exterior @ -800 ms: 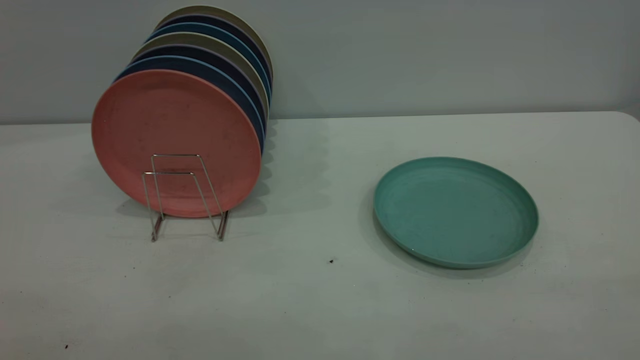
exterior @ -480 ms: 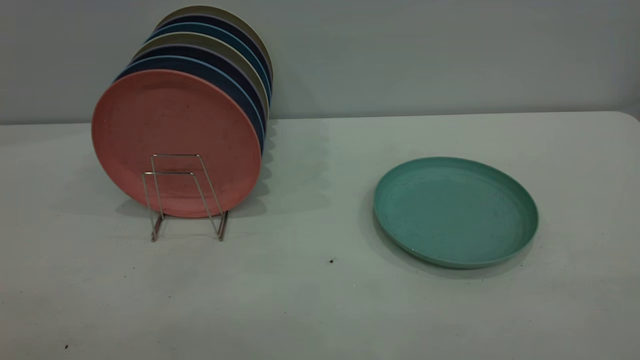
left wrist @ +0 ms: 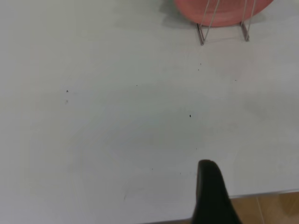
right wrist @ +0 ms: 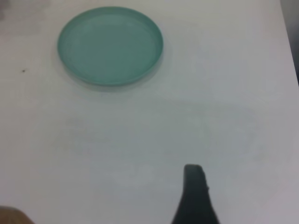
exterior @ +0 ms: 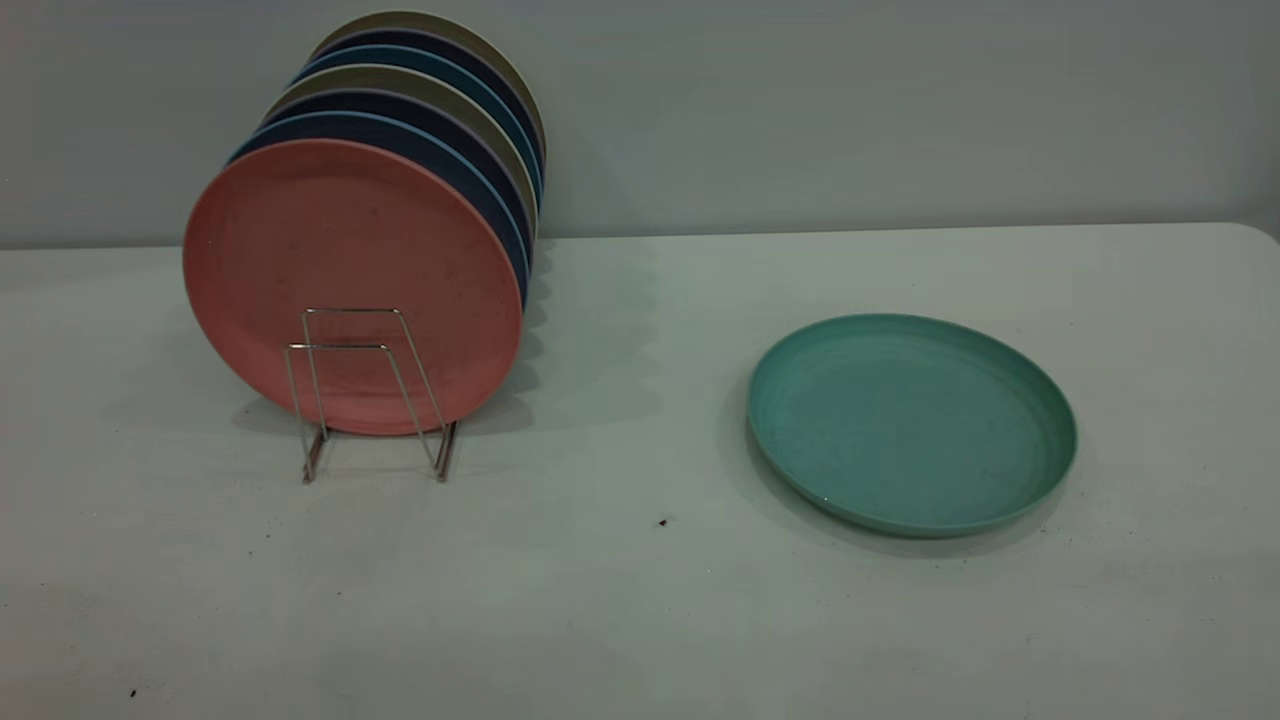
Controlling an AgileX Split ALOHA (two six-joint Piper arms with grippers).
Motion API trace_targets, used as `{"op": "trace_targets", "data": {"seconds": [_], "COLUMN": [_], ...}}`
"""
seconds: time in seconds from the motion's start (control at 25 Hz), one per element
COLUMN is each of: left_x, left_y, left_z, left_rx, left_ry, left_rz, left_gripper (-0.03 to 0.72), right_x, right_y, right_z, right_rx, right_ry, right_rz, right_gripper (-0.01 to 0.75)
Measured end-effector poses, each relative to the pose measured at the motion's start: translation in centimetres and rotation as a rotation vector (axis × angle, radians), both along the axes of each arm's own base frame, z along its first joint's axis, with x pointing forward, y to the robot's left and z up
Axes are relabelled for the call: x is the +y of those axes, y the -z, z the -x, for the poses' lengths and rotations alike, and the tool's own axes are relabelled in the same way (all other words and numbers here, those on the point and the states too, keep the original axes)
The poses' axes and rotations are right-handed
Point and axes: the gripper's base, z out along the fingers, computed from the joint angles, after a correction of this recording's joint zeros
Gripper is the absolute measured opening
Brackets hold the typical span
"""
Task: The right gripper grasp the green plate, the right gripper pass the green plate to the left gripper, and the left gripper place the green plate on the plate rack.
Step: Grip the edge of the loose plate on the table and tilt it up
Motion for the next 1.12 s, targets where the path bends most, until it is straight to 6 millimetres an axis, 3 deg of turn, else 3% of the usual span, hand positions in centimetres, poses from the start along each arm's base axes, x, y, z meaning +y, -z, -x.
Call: {"op": "trace_targets", "data": {"seconds": [1.12], "left_x": [0.00], "left_y": [-0.02], "left_z": [-0.02], "left_rx": [-0.003], "left_ry": [0.002], "left_rz": [-0.002], "left_gripper": [0.487], "right_x": [0.00], "right_y": [-0.27], "right_z": [0.04], "right_rx": [-0.016], "right_ry": [-0.001], "right_rz": [0.002], "right_gripper": [0.568]}}
